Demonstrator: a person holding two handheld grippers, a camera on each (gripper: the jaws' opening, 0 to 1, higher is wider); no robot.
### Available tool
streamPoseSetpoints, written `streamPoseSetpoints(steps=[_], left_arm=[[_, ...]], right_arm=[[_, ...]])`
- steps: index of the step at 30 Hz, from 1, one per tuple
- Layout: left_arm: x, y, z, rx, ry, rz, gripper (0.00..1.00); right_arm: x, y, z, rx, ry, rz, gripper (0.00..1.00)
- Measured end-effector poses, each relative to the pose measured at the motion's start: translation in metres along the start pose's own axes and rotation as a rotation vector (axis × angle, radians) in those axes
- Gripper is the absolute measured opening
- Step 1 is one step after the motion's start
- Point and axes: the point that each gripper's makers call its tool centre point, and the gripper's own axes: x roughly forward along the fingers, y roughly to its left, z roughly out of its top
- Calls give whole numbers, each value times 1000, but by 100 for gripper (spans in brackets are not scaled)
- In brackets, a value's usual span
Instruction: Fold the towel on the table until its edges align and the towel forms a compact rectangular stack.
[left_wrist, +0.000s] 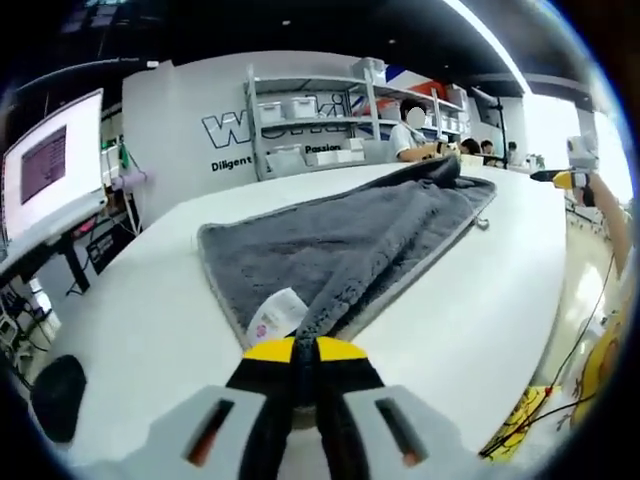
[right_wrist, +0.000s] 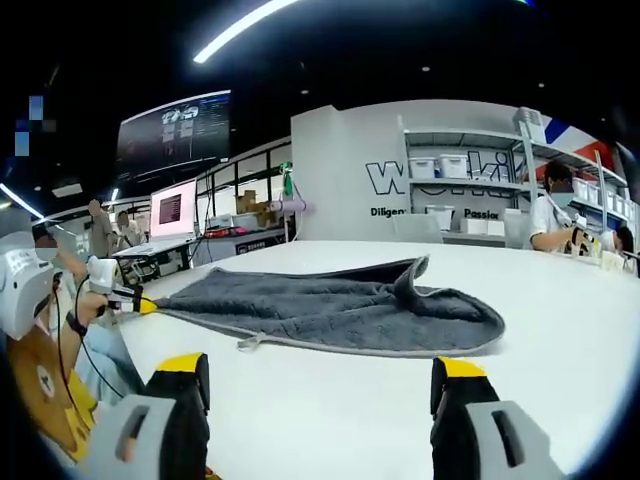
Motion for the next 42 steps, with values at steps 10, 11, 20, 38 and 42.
streamPoseSetpoints(steps=[10, 11, 20, 38, 42], left_arm=[[-9, 32, -9, 15, 29, 105, 7], [-10, 36, -10, 18, 35, 120, 7], [-17, 58, -17, 28, 61, 189, 7], [-25, 74, -22, 56, 97, 291, 7], [-25, 74, -21, 50, 96, 288, 7]], right_arm=[[0, 2, -1, 0, 1, 6, 96], [0, 2, -1, 0, 1, 6, 96], [-1, 3, -1, -2, 0, 7, 96], [-5, 2, -6, 9, -2, 2, 96], [-5, 2, -6, 9, -1, 5, 96]])
